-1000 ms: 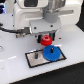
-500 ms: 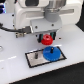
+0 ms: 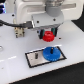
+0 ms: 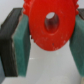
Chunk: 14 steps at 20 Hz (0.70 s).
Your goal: Insert the blue gear onto the right peg, followed by the red gear
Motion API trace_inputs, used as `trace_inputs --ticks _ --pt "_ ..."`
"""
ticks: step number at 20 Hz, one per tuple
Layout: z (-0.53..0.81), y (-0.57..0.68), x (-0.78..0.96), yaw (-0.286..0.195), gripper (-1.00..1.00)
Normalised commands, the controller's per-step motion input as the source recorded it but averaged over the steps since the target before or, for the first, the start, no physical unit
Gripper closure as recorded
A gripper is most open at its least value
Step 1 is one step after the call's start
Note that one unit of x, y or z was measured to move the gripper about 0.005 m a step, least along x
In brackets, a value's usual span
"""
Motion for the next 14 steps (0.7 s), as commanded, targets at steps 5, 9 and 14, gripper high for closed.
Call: trace_inputs --ticks 5,9,14 --pt "0.30 -0.11 0.66 0.000 1.00" --pt "0.17 -0.07 0.63 0.000 1.00" --pt "0.02 -0.02 0.49 0.000 1.00"
